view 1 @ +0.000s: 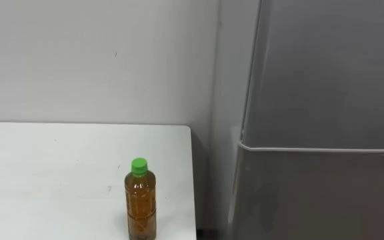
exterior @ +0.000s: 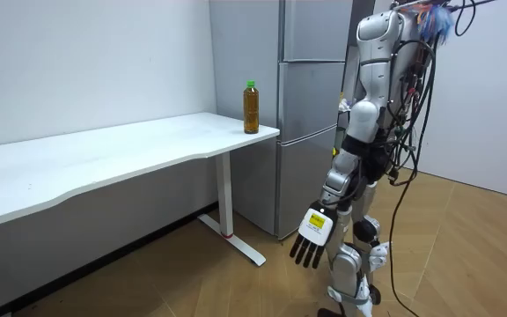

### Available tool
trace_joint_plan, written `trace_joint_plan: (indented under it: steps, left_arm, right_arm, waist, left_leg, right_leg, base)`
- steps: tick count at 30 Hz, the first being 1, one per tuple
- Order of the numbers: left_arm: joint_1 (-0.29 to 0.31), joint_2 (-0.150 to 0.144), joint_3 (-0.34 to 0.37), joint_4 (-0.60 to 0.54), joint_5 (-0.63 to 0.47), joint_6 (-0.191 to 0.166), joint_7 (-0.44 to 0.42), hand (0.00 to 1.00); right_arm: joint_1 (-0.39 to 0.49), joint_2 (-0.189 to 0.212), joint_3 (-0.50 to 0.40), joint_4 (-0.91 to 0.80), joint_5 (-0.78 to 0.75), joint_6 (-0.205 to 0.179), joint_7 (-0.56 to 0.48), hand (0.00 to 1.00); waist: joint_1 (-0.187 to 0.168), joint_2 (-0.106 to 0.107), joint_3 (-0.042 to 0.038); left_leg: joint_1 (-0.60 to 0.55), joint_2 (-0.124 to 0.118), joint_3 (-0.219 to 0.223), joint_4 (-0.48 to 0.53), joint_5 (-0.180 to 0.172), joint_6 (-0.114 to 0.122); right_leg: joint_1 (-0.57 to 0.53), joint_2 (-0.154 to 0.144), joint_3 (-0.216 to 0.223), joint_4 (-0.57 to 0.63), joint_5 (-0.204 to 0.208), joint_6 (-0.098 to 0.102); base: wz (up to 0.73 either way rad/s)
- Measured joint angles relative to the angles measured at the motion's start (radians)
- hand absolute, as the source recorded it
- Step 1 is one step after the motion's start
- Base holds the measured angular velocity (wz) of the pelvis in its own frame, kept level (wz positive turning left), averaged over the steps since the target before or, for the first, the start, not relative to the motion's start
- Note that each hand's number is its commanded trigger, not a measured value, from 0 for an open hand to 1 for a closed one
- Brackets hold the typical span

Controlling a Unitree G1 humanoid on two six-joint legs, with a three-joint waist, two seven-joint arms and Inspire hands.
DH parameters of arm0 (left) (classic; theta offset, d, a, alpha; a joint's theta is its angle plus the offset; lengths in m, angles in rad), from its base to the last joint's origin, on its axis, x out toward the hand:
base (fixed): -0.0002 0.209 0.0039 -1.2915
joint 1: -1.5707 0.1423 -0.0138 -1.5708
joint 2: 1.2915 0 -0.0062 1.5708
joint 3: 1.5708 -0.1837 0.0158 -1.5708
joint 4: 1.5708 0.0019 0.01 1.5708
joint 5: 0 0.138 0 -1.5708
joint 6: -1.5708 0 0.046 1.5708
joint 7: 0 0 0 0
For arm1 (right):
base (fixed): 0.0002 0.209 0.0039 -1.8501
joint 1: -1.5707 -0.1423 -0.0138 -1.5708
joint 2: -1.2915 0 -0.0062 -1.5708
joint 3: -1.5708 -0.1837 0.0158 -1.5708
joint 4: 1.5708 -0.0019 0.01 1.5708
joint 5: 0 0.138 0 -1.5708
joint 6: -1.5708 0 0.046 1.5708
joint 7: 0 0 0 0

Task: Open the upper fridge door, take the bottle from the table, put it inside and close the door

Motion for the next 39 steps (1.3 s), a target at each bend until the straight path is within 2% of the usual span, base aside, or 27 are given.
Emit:
trace_joint_plan:
  steps: [18,25,28,32,35,37,39]
  left_arm:
    - [0.002,-0.005,0.0,-0.008,-0.013,-0.002,0.001,0.0]
    - [0.012,-0.006,0.014,-0.008,-0.166,0.001,0.004,0.0]
    - [0.014,-0.008,0.068,-0.007,-0.268,0.001,0.015,0.0]
    - [0.022,-0.009,0.157,-0.012,-0.389,-0.001,0.051,0.0]
    - [0.022,-0.005,0.164,-0.031,-0.475,-0.002,0.084,0.0]
    - [0.019,-0.005,0.169,-0.038,-0.529,-0.004,0.09,0.0]
    - [0.005,-0.005,0.188,-0.039,-0.536,-0.005,0.091,0.0]
  right_arm:
    - [-0.001,0.0,0.0,0.0,0.005,0.005,0.0,0.0]
    - [-0.001,-0.003,-0.001,-0.005,0.004,0.008,0.0,0.0]
    - [0.0,-0.003,-0.009,0.0,0.0,0.008,0.002,0.0]
    - [0.009,-0.006,-0.028,-0.001,0.001,0.008,0.002,0.0]
    - [0.008,-0.01,-0.04,0.0,0.0,0.008,-0.001,0.0]
    - [0.008,-0.016,-0.042,0.0,0.0,0.008,-0.001,0.0]
    - [0.008,-0.023,-0.048,0.0,-0.001,0.008,-0.001,0.0]
  waist:
    - [0.0,0.005,-0.0011]
    - [0.012,0.018,-0.0022]
    - [0.023,0.019,-0.0017]
    - [0.03,0.031,-0.0028]
    - [0.03,0.045,-0.0026]
    - [0.029,0.048,0.0023]
    - [0.029,0.057,0.0039]
  left_leg:
    - [0.0,0.0,-0.007,-0.001,0.0,0.0]
    - [-0.002,0.0,-0.014,-0.002,0.0,0.0]
    - [0.0,0.0,-0.016,-0.002,0.0,0.0]
    - [0.003,0.0,-0.016,-0.002,0.0,0.0]
    - [0.003,-0.001,-0.017,0.0,0.0,0.0]
    - [0.002,0.0,-0.018,0.0,0.0,0.0]
    - [0.001,0.0,-0.021,0.002,0.0,0.0]
  right_leg:
    - [0.001,0.0,-0.005,0.0,0.0,0.0]
    - [-0.002,-0.001,-0.015,-0.004,0.0,0.0]
    - [0.001,-0.001,-0.015,-0.004,0.0,0.0]
    - [0.009,-0.001,-0.015,0.001,0.0,0.0]
    - [0.01,-0.002,-0.016,0.003,0.0,0.0]
    - [0.012,-0.002,-0.017,0.004,0.0,0.0]
    - [0.013,-0.002,-0.018,0.004,0.0,0.0]
  base:
    - [0.0]
    - [0.03]
    - [0.0]
    - [0.0]
    - [0.0]
    - [0.02]
    - [0.04]
